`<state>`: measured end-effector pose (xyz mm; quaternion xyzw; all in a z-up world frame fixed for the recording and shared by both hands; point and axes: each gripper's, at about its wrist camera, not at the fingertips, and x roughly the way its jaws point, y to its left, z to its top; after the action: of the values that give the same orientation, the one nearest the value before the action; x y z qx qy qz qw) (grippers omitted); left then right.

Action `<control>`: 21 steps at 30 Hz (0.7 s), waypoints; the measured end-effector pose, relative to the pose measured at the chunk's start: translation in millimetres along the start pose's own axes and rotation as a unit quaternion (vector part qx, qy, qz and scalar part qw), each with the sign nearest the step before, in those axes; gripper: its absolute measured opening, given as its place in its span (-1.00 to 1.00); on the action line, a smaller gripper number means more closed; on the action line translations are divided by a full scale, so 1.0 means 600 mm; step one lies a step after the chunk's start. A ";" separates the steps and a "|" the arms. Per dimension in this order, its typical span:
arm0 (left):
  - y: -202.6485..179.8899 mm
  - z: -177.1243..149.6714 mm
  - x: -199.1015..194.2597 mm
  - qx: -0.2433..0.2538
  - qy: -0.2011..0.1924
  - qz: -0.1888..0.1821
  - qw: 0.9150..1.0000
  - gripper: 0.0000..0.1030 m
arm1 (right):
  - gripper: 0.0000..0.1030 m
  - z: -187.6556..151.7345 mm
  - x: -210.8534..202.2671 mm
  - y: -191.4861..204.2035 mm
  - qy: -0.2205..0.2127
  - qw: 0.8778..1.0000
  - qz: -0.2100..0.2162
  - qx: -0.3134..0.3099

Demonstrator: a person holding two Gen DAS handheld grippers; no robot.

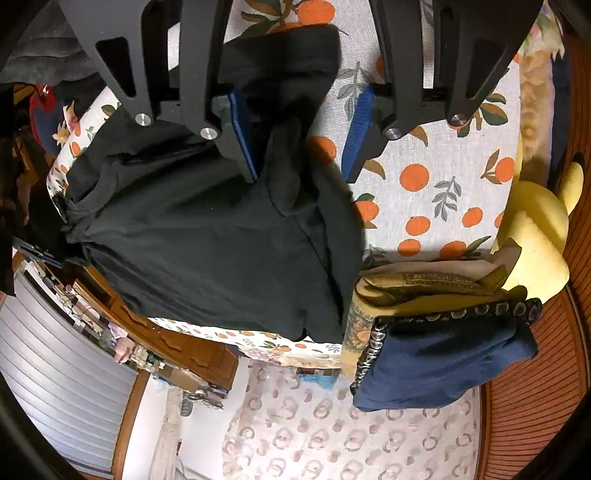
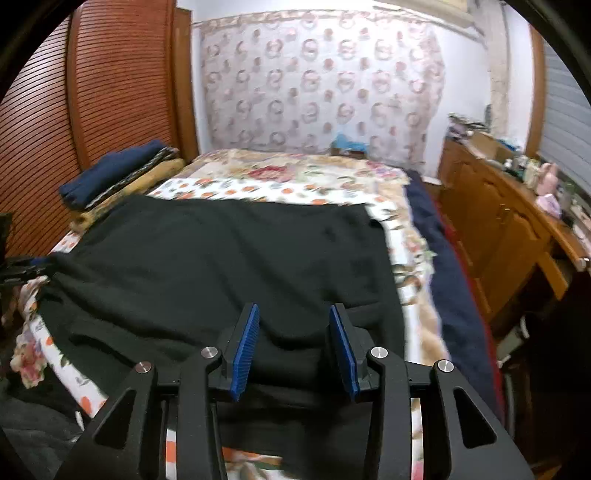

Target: Fold small clothes

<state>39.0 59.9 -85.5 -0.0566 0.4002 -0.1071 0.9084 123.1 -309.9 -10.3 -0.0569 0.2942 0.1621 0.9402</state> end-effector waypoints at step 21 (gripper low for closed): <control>-0.013 -0.008 0.026 0.005 0.012 0.015 1.000 0.07 | -0.19 0.001 0.058 0.108 0.044 0.988 0.142 -0.038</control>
<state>44.4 48.5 -98.6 -0.0449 0.4113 -0.0957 0.9054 128.6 -239.1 -30.6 -0.0574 0.3337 0.3029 0.8909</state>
